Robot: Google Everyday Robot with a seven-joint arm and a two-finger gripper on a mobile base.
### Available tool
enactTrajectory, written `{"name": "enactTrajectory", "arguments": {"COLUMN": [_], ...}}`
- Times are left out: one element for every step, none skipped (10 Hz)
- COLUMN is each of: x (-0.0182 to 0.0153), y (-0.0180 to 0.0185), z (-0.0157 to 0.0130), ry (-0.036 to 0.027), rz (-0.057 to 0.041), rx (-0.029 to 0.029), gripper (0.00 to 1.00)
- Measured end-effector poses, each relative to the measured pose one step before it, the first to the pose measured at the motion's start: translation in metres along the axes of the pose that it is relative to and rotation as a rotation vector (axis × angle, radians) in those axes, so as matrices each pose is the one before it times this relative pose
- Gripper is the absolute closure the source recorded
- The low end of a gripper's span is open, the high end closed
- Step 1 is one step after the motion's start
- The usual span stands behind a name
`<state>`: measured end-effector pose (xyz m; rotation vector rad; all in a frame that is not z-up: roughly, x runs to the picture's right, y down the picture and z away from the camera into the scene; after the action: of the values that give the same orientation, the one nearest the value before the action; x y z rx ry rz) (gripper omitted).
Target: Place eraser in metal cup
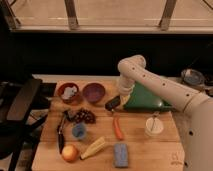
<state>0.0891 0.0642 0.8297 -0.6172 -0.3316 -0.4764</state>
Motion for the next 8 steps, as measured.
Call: {"name": "enactTrajectory", "arguments": {"x": [-0.00174, 0.00152, 0.00143, 0.00002, -0.00109, 0.00092, 0.0014, 0.00097], "y": [-0.00121, 0.0009, 0.00069, -0.00047, -0.00133, 0.00055, 0.0012, 0.00053], "z": [0.0006, 0.00075, -0.00056, -0.00057, -0.00162, -0.00082, -0.00166, -0.0019], "ry": [0.00493, 0.00666, 0.00635, 0.00517, 0.00632, 0.00485, 0.00493, 0.00474], "rz": [-0.00345, 0.00198, 0.00216, -0.00079, -0.0021, 0.00124, 0.00296, 0.00211], "rx": [-0.0042, -0.00458, -0.00268, -0.00073, 0.0006, -0.0003, 0.00114, 0.00347], "gripper": [0.35, 0.34, 0.34, 0.34, 0.34, 0.34, 0.34, 0.34]}}
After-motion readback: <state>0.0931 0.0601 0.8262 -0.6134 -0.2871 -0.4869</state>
